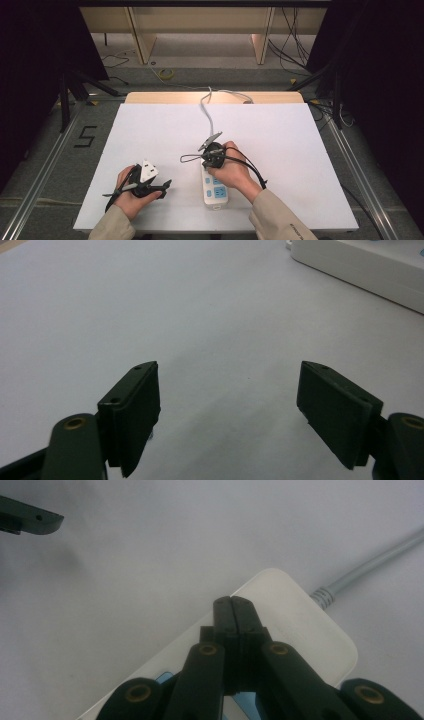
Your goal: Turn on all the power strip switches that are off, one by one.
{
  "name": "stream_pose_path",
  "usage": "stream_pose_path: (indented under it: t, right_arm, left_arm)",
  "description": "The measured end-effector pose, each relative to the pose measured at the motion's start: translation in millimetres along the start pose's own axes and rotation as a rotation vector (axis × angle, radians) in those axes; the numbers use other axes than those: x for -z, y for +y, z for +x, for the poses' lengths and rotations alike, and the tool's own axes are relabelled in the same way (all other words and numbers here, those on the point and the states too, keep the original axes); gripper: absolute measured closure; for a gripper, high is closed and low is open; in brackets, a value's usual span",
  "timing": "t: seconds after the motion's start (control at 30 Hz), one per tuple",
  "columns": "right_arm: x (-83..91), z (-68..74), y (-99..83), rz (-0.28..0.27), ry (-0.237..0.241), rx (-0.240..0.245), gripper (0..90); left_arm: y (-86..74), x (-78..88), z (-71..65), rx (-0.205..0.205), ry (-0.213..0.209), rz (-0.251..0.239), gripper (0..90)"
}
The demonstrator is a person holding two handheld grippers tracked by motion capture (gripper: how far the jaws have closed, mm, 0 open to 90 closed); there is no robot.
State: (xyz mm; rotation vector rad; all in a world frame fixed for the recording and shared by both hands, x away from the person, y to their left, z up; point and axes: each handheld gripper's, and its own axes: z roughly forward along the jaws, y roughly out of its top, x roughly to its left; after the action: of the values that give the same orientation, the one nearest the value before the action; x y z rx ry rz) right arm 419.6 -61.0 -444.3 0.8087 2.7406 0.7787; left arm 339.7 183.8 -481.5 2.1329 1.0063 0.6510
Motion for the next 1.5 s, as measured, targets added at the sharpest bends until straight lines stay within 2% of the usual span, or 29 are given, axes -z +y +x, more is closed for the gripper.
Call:
stream_pose_path:
  t: [0.53,0.63,0.7,1.2,1.5]
  right_arm:
    - [-1.9,1.8,0.2,0.007,-0.007,0.004,90.0]
    - [-1.8,2.1,0.8,0.014,-0.009,-0.007,90.0]
    - [-2.0,2.1,0.7,0.015,-0.012,0.006,90.0]
    - [-3.0,4.6,1.7,0.033,-0.03,0.018,90.0]
    - [-2.7,3.1,1.1,0.03,-0.018,0.006,90.0]
  left_arm:
    - [0.2,-0.4,-0.6,-0.001,-0.002,0.001,25.3]
    - [0.1,-0.4,-0.5,-0.001,-0.001,0.002,25.3]
    - [0.1,-0.3,-0.6,-0.001,-0.001,0.002,25.3]
    - [0.4,-0.6,-1.6,-0.001,-0.002,0.0,25.2]
    - [0.4,-0.7,-1.8,-0.003,-0.002,0.001,25.3]
